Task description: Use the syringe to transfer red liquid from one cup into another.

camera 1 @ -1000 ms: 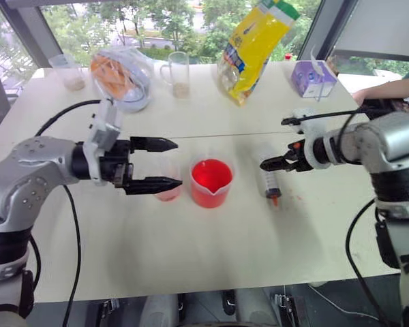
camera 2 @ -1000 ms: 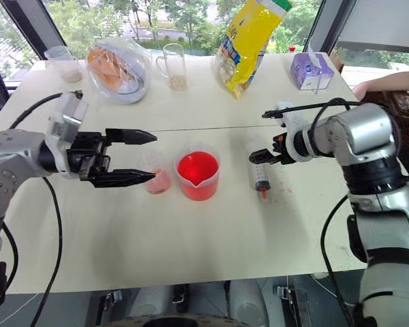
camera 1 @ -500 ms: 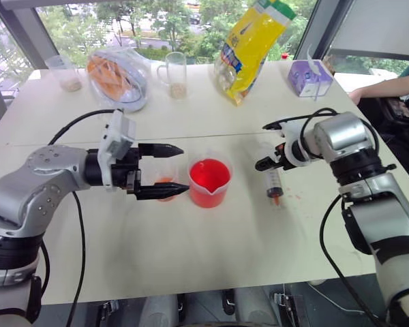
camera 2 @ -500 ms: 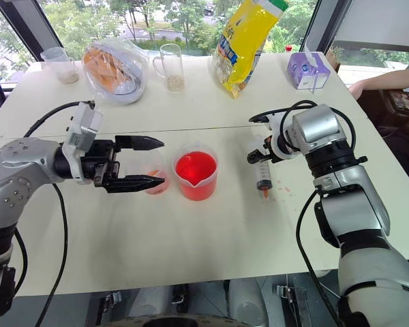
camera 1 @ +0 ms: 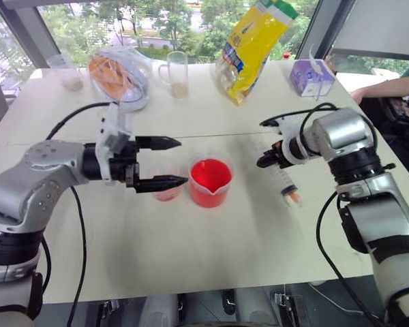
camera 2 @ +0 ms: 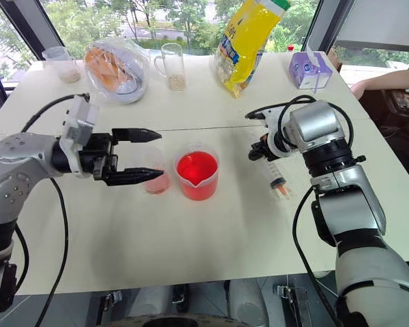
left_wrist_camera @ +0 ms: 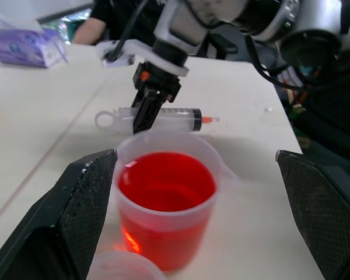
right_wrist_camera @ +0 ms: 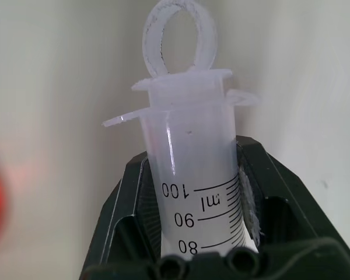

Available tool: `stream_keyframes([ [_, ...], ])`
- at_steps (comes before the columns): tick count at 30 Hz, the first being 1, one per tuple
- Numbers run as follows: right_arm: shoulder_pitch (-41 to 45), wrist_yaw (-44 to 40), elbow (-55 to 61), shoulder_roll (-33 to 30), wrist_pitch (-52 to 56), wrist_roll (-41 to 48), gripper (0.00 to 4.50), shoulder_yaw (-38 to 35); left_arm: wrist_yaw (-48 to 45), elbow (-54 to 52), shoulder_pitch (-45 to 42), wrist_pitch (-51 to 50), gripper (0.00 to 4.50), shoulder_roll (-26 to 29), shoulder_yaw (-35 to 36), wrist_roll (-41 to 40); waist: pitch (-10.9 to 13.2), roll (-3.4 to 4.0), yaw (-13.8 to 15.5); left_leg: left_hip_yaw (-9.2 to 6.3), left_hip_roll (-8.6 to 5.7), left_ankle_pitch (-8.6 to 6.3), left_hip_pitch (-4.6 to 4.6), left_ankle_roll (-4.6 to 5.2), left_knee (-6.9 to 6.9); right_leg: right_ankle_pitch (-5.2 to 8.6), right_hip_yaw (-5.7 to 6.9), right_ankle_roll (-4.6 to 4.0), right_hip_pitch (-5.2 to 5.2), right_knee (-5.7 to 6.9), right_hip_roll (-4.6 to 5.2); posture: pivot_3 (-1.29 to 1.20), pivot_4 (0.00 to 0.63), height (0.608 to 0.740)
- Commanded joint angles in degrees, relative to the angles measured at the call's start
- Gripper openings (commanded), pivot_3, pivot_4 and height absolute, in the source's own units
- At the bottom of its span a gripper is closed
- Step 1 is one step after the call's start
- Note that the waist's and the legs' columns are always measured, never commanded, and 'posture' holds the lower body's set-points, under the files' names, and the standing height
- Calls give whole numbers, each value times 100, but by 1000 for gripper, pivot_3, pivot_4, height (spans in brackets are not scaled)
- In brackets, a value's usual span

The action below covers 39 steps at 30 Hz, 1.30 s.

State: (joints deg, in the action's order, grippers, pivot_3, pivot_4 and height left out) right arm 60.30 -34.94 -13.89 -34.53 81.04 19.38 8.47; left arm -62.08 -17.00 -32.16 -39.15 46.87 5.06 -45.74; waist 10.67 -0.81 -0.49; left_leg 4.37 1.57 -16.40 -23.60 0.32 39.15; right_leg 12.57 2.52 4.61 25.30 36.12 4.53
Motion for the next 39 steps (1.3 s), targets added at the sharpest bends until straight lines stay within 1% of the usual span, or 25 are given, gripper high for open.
stream_keyframes([
  [1, -266, -87, 1522, -19, -1312, 395, 1389, -1298, -55, 178, -459, 6, 4500, -70, 149, -127, 0, -1, 17, 1, -3, -1, -1, 1, 0, -2, 2, 4, -3, -3, 0, 0, 150, 740],
  [3, -408, -69, 1996, 227, -1796, 615, 1389, -1645, -167, 325, -589, -32, 4500, -35, 172, -136, -2, -4, -13, 1, -5, -5, 0, 8, 0, -4, -1, 10, -6, -6, 3, 0, 150, 740],
  [7, -602, -173, 2744, 896, -2506, 1425, 1389, -2365, -309, 564, -821, -81, 4500, -41, 80, -102, -1, -3, -60, 7, -1, -6, 10, 10, -1, -5, -5, 10, -6, -1, 0, 0, 150, 740],
  [10, -784, -154, 3106, 1340, -2577, 2121, 1389, -2609, -308, 699, -1002, -84, 4500, -123, -35, -12, 0, -1, -38, 5, 4, -4, 12, 6, -1, -5, -5, 9, -6, 4, -5, 0, 150, 740],
  [13, -1096, -144, 3435, 1746, -2820, 2485, 1389, -2447, -287, 893, -1300, -169, 4500, -207, -17, -62, -1, -3, -13, 5, 4, -3, 12, 6, 0, -5, -6, 9, -10, 2, -4, 0, 150, 740],
  [17, -1698, -252, 3606, 2047, -3549, 2250, 1389, -1840, -334, 1106, -1599, -211, 4500, -307, -85, -5, -2, -3, -25, 5, -2, -4, 12, 6, 1, -5, -8, 9, -13, -2, 1, 0, 150, 740],
  [25, -2586, -519, 3106, 2255, -5068, 1433, 1389, -975, -373, 1199, -1839, -362, 4500, -479, -105, -37, -1, -3, -33, 6, -5, -4, 14, 6, 1, -5, -11, 10, -10, 1, -1, 0, 150, 740],
  [31, -2901, -589, 2939, 2254, -5686, 1074, 1389, -640, -347, 1129, -1876, -466, 4500, -593, -134, -46, -1, -3, -33, 5, -4, -3, 14, 6, 1, -5, -12, 9, -10, 1, -1, 0, 150, 740],
  [39, -3077, -584, 2889, 2213, -5974, 934, 1389, -483, -378, 1024, -1854, -595, 4500, -708, -174, -84, -1, -3, -29, 5, -4, -3, 14, 5, 2, -5, -12, 9, -10, 1, -1, 0, 150, 740],
])
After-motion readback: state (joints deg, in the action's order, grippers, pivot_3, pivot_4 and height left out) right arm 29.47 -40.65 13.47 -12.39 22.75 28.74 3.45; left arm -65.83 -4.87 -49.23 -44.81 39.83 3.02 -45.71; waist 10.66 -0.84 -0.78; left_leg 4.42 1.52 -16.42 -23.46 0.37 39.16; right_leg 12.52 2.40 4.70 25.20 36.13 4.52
